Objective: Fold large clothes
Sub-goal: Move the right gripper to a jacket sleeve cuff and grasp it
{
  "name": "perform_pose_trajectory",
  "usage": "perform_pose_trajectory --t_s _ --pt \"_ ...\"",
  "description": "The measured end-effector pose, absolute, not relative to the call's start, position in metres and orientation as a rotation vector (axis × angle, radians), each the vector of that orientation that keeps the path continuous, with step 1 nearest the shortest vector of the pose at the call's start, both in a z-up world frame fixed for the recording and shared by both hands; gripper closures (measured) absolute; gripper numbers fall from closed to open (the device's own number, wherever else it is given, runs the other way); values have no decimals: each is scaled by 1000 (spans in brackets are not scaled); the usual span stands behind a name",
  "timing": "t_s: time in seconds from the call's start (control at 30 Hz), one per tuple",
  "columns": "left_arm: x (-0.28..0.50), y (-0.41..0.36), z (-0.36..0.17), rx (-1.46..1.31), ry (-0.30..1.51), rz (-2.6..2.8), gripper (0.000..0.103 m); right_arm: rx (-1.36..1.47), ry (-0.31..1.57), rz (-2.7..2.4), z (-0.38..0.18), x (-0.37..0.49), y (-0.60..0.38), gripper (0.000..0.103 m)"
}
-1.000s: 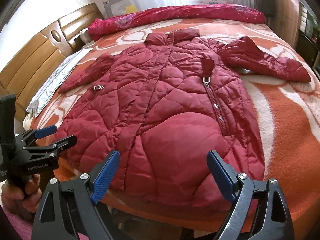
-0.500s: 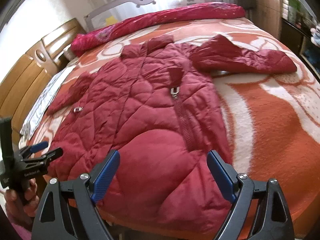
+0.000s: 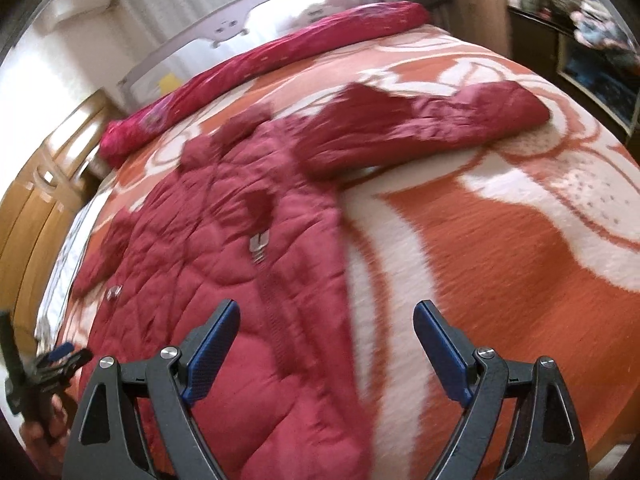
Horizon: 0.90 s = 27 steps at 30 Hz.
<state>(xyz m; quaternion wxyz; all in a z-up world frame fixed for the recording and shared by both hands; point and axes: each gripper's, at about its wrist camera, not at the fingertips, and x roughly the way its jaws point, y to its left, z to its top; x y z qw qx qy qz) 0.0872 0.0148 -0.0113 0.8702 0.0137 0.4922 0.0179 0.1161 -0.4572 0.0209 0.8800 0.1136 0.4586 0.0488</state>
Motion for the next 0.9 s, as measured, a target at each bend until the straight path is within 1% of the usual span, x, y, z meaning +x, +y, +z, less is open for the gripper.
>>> perform_pose_trajectory --t_s 0.3,0.57,0.7,0.9 --pt "116 17 -10 7 1042 46 11 352 906 -81 14 187 -546 13" --pt "140 15 -19 6 1094 62 11 398 875 -197 -5 253 -597 15" --pt "149 13 -28 8 1123 69 11 417 859 -238 -16 285 -617 23" --pt "161 6 -43 7 1167 65 11 529 836 -247 -37 317 -644 30"
